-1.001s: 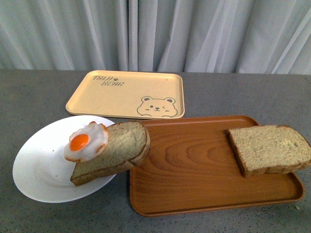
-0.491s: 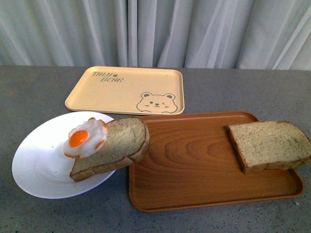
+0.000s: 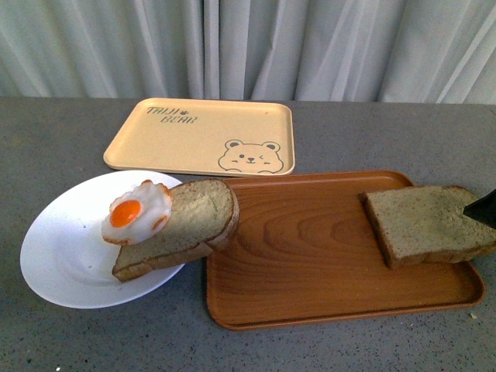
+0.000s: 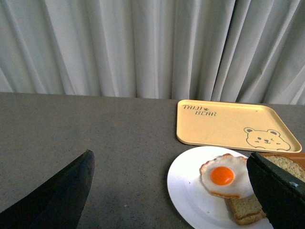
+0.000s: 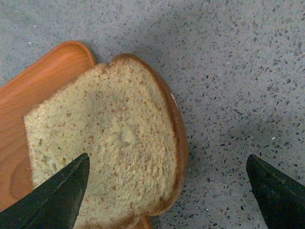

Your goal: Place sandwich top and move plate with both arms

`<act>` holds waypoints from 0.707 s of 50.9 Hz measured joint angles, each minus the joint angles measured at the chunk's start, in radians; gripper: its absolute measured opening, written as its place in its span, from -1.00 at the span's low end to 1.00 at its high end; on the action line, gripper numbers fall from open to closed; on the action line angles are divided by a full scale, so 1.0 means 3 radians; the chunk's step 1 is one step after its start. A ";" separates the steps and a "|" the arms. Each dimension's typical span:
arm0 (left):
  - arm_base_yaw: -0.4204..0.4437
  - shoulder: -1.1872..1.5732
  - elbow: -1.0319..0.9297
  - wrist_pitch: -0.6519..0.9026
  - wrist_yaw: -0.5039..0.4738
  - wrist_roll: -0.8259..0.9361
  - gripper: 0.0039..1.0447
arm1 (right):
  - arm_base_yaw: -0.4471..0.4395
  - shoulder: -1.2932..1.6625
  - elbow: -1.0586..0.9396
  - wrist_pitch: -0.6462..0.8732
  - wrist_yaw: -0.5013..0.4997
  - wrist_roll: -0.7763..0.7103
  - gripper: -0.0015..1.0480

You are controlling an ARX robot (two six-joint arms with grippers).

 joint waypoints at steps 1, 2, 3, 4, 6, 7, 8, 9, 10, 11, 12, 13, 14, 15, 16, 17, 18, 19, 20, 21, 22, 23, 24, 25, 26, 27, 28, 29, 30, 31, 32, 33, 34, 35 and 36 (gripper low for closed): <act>0.0000 0.0000 0.0000 0.0000 0.0000 0.0000 0.83 | 0.0010 0.0018 0.0009 -0.0005 0.0006 0.0010 0.82; 0.0000 0.0000 0.0000 0.0000 0.0000 0.0000 0.83 | 0.0025 0.0038 0.0018 -0.0011 0.0015 0.0023 0.82; 0.0000 0.0000 0.0000 0.0000 0.0000 0.0000 0.83 | 0.0033 0.0050 0.0023 -0.0015 0.0015 0.0032 0.82; 0.0000 0.0000 0.0001 0.0000 0.0000 0.0000 0.83 | 0.0045 0.0060 0.0027 -0.0017 0.0017 0.0047 0.82; 0.0000 0.0000 0.0000 0.0000 0.0000 0.0000 0.83 | 0.0061 0.0074 0.0036 -0.0019 0.0025 0.0079 0.76; 0.0000 0.0000 0.0000 0.0000 0.0000 0.0001 0.83 | 0.0065 0.0078 0.0039 -0.0022 0.0025 0.0080 0.73; 0.0000 0.0000 0.0000 0.0000 0.0000 0.0000 0.83 | 0.0072 0.0084 0.0046 -0.0025 0.0028 0.0092 0.66; 0.0000 0.0000 0.0000 0.0000 0.0000 0.0001 0.83 | 0.0075 0.0086 0.0048 -0.0028 0.0029 0.0098 0.63; 0.0000 0.0000 0.0000 0.0000 0.0000 0.0000 0.83 | 0.0083 0.0093 0.0058 -0.0038 0.0038 0.0107 0.53; 0.0000 0.0000 0.0000 0.0000 0.0000 0.0000 0.83 | 0.0089 0.0098 0.0062 -0.0039 0.0046 0.0118 0.46; 0.0000 0.0000 0.0000 0.0000 0.0000 0.0001 0.83 | 0.0092 0.0103 0.0067 -0.0041 0.0052 0.0130 0.40; 0.0000 0.0000 0.0000 0.0000 0.0000 0.0000 0.83 | 0.0094 0.0108 0.0072 -0.0042 0.0055 0.0150 0.30; 0.0000 0.0000 0.0000 0.0000 0.0000 0.0000 0.83 | 0.0097 0.0108 0.0074 -0.0043 0.0055 0.0158 0.23; 0.0000 0.0000 0.0000 0.0000 0.0000 0.0001 0.83 | 0.0098 0.0108 0.0074 -0.0045 0.0055 0.0168 0.16; 0.0000 0.0000 0.0000 0.0000 0.0000 0.0001 0.83 | 0.0100 0.0108 0.0074 -0.0051 0.0055 0.0181 0.06; 0.0000 0.0000 0.0000 0.0000 0.0000 0.0000 0.83 | 0.0100 0.0108 0.0074 -0.0053 0.0053 0.0189 0.00; 0.0000 0.0000 0.0000 0.0000 0.0000 0.0000 0.83 | 0.0100 0.0108 0.0074 -0.0053 0.0052 0.0200 -0.07; 0.0000 0.0000 0.0000 0.0000 0.0000 0.0000 0.83 | 0.0100 0.0107 0.0074 -0.0053 0.0051 0.0207 -0.14; 0.0000 0.0000 0.0000 0.0000 0.0000 0.0000 0.83 | 0.0102 0.0104 0.0074 -0.0053 0.0052 0.0214 -0.17; 0.0000 0.0000 0.0000 0.0000 0.0000 0.0000 0.83 | 0.0103 0.0098 0.0072 -0.0057 0.0052 0.0224 -0.24; 0.0000 0.0000 0.0000 0.0000 0.0000 0.0000 0.83 | 0.0107 0.0086 0.0072 -0.0062 0.0052 0.0240 -0.30; 0.0000 0.0000 0.0000 0.0000 0.0000 0.0001 0.83 | 0.0108 0.0067 0.0069 -0.0071 0.0046 0.0263 -0.40; 0.0000 0.0000 0.0000 0.0000 0.0000 0.0000 0.83 | 0.0109 0.0045 0.0065 -0.0079 0.0037 0.0275 -0.47; 0.0000 0.0000 0.0000 0.0000 0.0000 0.0000 0.83 | 0.0114 0.0005 0.0057 -0.0083 0.0009 0.0299 -0.57; 0.0000 0.0000 0.0000 0.0000 0.0000 0.0000 0.83 | 0.0117 -0.0022 0.0052 -0.0085 0.0004 0.0309 -0.61; 0.0000 0.0000 0.0000 0.0000 0.0000 0.0000 0.83 | 0.0134 -0.0090 0.0045 -0.0093 -0.0032 0.0340 -0.72; 0.0000 0.0000 0.0000 0.0000 0.0000 0.0000 0.83 | 0.0142 -0.0134 0.0042 -0.0099 -0.0042 0.0355 -0.79; 0.0000 0.0000 0.0000 0.0000 0.0001 0.0001 0.83 | 0.0160 -0.0205 0.0042 -0.0109 -0.0060 0.0376 -0.88; 0.0000 0.0000 0.0000 0.0000 0.0000 0.0001 0.83 | 0.0174 -0.0253 0.0042 -0.0116 -0.0065 0.0389 -0.93; 0.0000 0.0000 0.0000 0.0000 0.0000 0.0001 0.83 | 0.0197 -0.0328 0.0042 -0.0123 -0.0078 0.0413 -0.97; 0.0000 0.0000 0.0000 0.0000 0.0000 0.0001 0.83 | 0.0215 -0.0375 0.0042 -0.0130 -0.0089 0.0444 -0.96; 0.0000 0.0000 0.0000 0.0000 0.0000 0.0000 0.83 | 0.0244 -0.0446 0.0042 -0.0149 -0.0095 0.0469 -0.96; 0.0000 0.0000 0.0000 0.0000 0.0000 0.0001 0.83 | 0.0268 -0.0492 0.0042 -0.0159 -0.0100 0.0497 -0.96; 0.0000 0.0000 0.0000 0.0000 0.0000 0.0000 0.83 | 0.0306 -0.0554 0.0042 -0.0173 -0.0103 0.0525 -0.96; 0.0000 0.0000 0.0000 0.0000 0.0000 0.0000 0.83 | 0.0341 -0.0599 0.0045 -0.0187 -0.0108 0.0559 -0.96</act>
